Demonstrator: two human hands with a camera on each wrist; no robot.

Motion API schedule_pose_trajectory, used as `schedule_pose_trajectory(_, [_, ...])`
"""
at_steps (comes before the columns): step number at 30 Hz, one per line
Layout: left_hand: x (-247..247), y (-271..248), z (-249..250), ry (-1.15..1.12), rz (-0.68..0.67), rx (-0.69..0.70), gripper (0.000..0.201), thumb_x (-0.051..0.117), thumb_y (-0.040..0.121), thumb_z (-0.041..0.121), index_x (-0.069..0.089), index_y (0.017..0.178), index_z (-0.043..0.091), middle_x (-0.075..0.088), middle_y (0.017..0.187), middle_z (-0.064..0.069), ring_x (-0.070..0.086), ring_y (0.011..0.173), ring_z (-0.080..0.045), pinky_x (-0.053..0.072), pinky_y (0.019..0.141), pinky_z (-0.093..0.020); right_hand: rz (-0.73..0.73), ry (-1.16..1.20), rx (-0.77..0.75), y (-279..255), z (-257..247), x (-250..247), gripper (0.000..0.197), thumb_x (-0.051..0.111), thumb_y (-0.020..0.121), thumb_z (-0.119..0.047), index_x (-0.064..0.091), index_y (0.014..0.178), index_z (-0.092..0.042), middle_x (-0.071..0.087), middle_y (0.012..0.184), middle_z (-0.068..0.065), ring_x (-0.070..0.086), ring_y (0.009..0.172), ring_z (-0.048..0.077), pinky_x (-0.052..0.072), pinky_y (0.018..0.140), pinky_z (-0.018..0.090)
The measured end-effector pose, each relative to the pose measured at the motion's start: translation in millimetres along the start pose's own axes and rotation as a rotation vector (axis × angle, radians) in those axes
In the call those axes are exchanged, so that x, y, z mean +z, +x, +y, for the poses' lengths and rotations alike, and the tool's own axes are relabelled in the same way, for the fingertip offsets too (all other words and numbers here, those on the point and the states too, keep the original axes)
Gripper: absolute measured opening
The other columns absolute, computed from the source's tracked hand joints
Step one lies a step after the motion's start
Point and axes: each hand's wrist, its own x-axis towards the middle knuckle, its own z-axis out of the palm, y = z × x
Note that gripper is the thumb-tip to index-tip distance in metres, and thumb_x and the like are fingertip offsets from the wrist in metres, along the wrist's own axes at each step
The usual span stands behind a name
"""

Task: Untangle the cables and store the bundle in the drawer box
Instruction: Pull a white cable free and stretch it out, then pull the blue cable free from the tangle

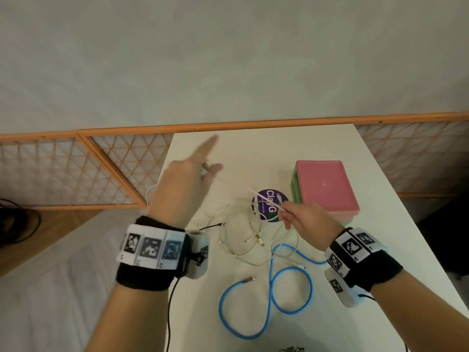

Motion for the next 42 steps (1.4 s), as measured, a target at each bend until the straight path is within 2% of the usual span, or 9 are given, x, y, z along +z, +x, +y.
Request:
schedule_pose_trajectory(5, [52.1,-10.6,34.4,0.003,-0.388,0.104,0.033,0.055,0.094,0.042,0.063,0.118,0.022,0.070,0.084,-0.004,0.065,0.080,-0.027,0.043,0.065,-0.031,0.127,-0.085,-0.154,13.8,-34.2,-23.0,0.024,0.036,0.097,-0.030,0.057,0.099,-0.019,0.060,0.068,-0.010,0.053,0.058,0.014,0.041,0.063,0.031])
schedule_pose_trajectory(10, [33.8,-2.2,17.3,-0.044,-0.059,0.157,0.029,0.056,0.093,0.041,0.068,0.095,0.015,0.069,0.078,0.001,0.054,0.048,-0.014,0.051,0.054,-0.030,0.123,-0.183,-0.043,3.0,-9.0,-14.9,0.011,0.045,0.094,-0.013,0.052,0.088,-0.018,0.056,0.072,-0.011,0.049,0.063,0.011,0.046,0.074,0.039])
schedule_pose_trajectory(13, [5.9,4.3,7.2,-0.072,0.096,0.120,0.027,0.057,0.093,0.039,0.069,0.093,0.015,0.056,0.067,0.011,0.044,0.042,-0.001,0.036,0.046,-0.009,0.047,-0.139,0.085,-9.3,22.7,6.7,0.024,0.046,0.088,-0.002,0.050,0.089,-0.025,0.054,0.077,-0.015,0.059,0.074,0.013,0.048,0.078,0.038])
schedule_pose_trajectory(18, [-17.3,5.5,-7.0,-0.089,0.181,0.033,0.025,0.061,0.092,0.034,0.070,0.092,0.010,0.053,0.058,0.006,0.047,0.045,-0.012,0.039,0.049,-0.024,-0.066,-0.109,0.230,-18.4,37.9,17.3,0.019,0.037,0.097,-0.016,0.055,0.094,-0.020,0.058,0.084,-0.003,0.061,0.091,0.025,0.044,0.082,0.036])
schedule_pose_trajectory(25, [-26.4,-6.8,-10.2,-0.408,0.079,-0.142,0.025,0.062,0.089,0.037,0.064,0.112,0.028,0.051,0.064,0.006,0.046,0.052,-0.006,0.040,0.052,-0.015,-0.141,0.324,0.168,0.0,17.7,-8.7,0.030,0.040,0.098,-0.028,0.052,0.070,-0.024,0.055,0.070,-0.008,0.054,0.068,0.013,0.049,0.076,0.039])
schedule_pose_trajectory(29, [-37.8,-29.0,-26.9,-0.719,0.222,-0.294,0.023,0.058,0.092,0.034,0.063,0.091,0.012,0.041,0.051,-0.001,0.032,0.043,-0.015,0.030,0.042,-0.021,-0.193,0.373,0.160,37.2,-19.0,-36.2,0.038,0.037,0.099,-0.029,0.052,0.067,-0.017,0.047,0.057,-0.002,0.047,0.051,0.018,0.041,0.060,0.035])
schedule_pose_trajectory(32, [-45.5,-46.0,-33.7,-0.870,0.325,-0.332,0.024,0.054,0.095,0.030,0.056,0.079,0.012,0.035,0.046,0.010,0.027,0.041,-0.010,0.025,0.041,-0.018,0.135,0.499,0.122,77.5,-37.4,-44.7,0.023,0.038,0.099,-0.024,0.059,0.104,-0.015,0.061,0.074,0.002,0.060,0.063,0.020,0.046,0.070,0.034])
schedule_pose_trajectory(36, [-48.9,-59.2,-36.7,-0.911,0.430,-0.315,0.026,0.053,0.095,0.031,0.051,0.074,0.015,0.036,0.045,0.012,0.027,0.040,-0.010,0.024,0.041,-0.019,0.312,0.601,0.117,109.9,-51.1,-33.4,0.062,0.046,0.097,-0.020,0.012,0.148,-0.023,0.044,0.136,-0.002,0.050,0.115,0.009,0.038,0.095,0.025])
schedule_pose_trajectory(42, [-41.3,-66.2,-32.6,-0.866,0.478,-0.312,0.030,0.050,0.095,0.035,0.048,0.074,0.014,0.037,0.047,0.009,0.029,0.043,-0.012,0.026,0.041,-0.020,0.193,0.193,0.006,90.2,-25.5,27.6,0.021,0.047,0.089,-0.006,0.062,0.101,-0.016,0.053,0.093,-0.001,0.053,0.077,0.013,0.047,0.077,0.030])
